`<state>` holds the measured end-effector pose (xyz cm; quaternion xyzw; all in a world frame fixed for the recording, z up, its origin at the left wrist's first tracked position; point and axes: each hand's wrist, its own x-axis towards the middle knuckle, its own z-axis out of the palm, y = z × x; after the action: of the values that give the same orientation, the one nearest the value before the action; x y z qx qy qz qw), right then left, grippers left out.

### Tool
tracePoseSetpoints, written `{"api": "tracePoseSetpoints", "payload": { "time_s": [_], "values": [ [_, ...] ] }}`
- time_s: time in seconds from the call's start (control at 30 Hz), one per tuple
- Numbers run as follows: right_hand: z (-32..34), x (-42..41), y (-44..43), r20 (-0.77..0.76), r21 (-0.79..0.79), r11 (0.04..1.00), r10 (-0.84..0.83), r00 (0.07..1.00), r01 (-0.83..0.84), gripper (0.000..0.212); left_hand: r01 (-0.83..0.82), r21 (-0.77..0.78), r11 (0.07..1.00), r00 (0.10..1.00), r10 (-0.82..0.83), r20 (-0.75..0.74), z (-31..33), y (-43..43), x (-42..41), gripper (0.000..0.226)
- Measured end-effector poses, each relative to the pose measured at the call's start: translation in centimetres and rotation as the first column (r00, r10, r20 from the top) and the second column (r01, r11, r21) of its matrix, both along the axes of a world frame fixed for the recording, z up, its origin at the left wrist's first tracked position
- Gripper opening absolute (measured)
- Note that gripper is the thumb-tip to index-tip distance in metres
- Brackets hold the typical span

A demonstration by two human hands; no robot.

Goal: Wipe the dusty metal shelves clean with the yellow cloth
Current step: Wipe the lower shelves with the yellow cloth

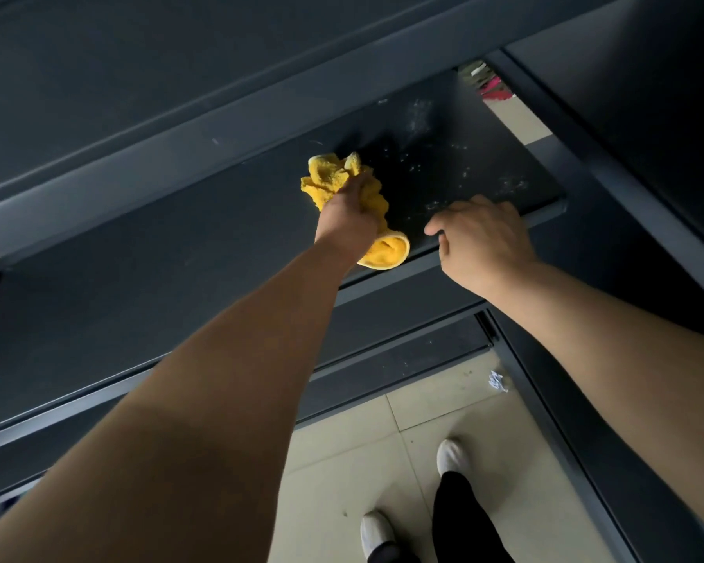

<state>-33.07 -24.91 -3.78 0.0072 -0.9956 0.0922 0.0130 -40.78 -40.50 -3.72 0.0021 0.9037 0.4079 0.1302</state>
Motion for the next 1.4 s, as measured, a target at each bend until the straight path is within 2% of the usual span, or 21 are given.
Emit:
{"api": "tracePoseSetpoints", "payload": {
  "time_s": [0.07,0.13,0.23,0.3,0.33,0.37,0.4,0.43,0.47,0.5,0.57,0.63,0.67,0.7,0.77,0.83,1.0,1.13,1.3,1.4],
  "values": [
    [0.5,0.0,-0.6,0.005,0.011,1.000,0.007,1.000,-0.007,0.034,-0.117,0.201,0.973,0.993,0.109,0.054,1.3,-0.7,0.4,0.064],
    [1.2,-0.1,-1.6,0.006,0.029,0.999,0.020,1.000,-0.020,0.035,-0.154,0.336,0.929,0.988,0.142,0.059,2.7,-1.4,1.2,0.063],
    [1.9,-0.3,-3.5,-0.002,0.063,0.997,0.048,0.999,-0.048,0.034,-0.177,0.465,0.867,0.981,0.192,0.015,4.5,-2.5,2.2,0.060],
    [2.4,-0.4,-4.9,-0.012,0.065,0.996,0.066,0.998,-0.065,0.035,-0.240,0.570,0.786,0.966,0.252,0.059,5.2,-4.2,2.4,0.055],
    [2.5,-0.5,-5.5,-0.014,0.063,0.996,0.071,0.997,-0.070,0.036,-0.269,0.568,0.778,0.958,0.276,0.076,5.3,-5.4,2.5,0.053],
    [2.6,-0.5,-6.1,-0.011,0.064,0.995,0.074,0.997,-0.073,0.036,-0.276,0.488,0.828,0.958,0.279,0.069,5.2,-6.8,2.6,0.052],
    [2.7,-0.4,-6.7,-0.002,0.068,0.995,0.079,0.997,-0.079,0.036,-0.249,0.303,0.920,0.968,0.251,0.033,5.0,-8.1,2.9,0.053],
    [2.8,-0.3,-7.3,0.008,0.076,0.993,0.085,0.996,-0.086,0.036,-0.228,0.073,0.971,0.973,0.229,-0.007,4.6,-9.4,3.3,0.054],
    [2.9,-0.2,-7.8,0.019,0.086,0.992,0.092,0.996,-0.094,0.036,-0.243,-0.089,0.966,0.969,0.239,-0.058,4.2,-10.4,3.6,0.055],
    [2.9,-0.1,-8.3,0.028,0.095,0.990,0.098,0.995,-0.101,0.036,-0.270,-0.137,0.953,0.962,0.261,-0.081,3.9,-11.1,3.8,0.059],
    [2.9,0.3,-9.2,0.043,0.107,0.987,0.114,0.993,-0.118,0.036,-0.251,-0.104,0.963,0.965,0.240,-0.100,3.5,-11.2,4.3,0.064],
    [2.8,0.5,-9.6,0.061,0.109,0.985,0.126,0.990,-0.132,0.036,-0.065,-0.262,0.963,0.994,0.038,-0.105,3.0,-10.3,4.5,0.060],
    [2.8,0.6,-9.6,0.070,0.109,0.985,0.129,0.989,-0.136,0.036,0.033,-0.377,0.926,0.995,-0.068,-0.079,2.6,-9.9,4.7,0.057],
    [2.7,0.7,-9.5,0.073,0.110,0.984,0.130,0.989,-0.138,0.036,0.103,-0.474,0.875,0.990,-0.136,-0.037,2.0,-9.7,4.8,0.057],
    [2.6,0.8,-9.2,0.071,0.113,0.983,0.135,0.988,-0.143,0.036,0.171,-0.580,0.796,0.984,-0.170,0.058,0.8,-9.8,4.8,0.058],
    [2.1,0.7,-8.8,0.074,0.110,0.982,0.147,0.986,-0.155,0.036,0.195,-0.612,0.767,0.980,-0.176,0.091,-0.6,-10.7,4.9,0.057],
    [0.9,0.0,-10.0,0.095,0.057,0.977,0.197,0.976,-0.203,0.039,0.149,-0.685,0.713,0.986,-0.163,0.045,-1.9,-14.0,5.8,0.055],
    [0.1,-0.6,-12.8,0.099,0.015,0.964,0.262,0.960,-0.265,0.043,0.049,-0.716,0.696,0.999,-0.042,0.027,-2.3,-17.0,6.2,0.056],
    [-0.5,-1.8,-15.4,0.102,0.007,0.950,0.311,0.945,-0.313,0.044,-0.064,-0.775,0.629,0.998,0.057,-0.036,-2.6,-20.5,5.2,0.063],
    [-0.7,-2.2,-15.6,0.100,0.009,0.953,0.300,0.949,-0.302,0.043,-0.130,-0.702,0.701,0.992,0.089,-0.094,-2.8,-20.7,4.1,0.074]
  ]
}}
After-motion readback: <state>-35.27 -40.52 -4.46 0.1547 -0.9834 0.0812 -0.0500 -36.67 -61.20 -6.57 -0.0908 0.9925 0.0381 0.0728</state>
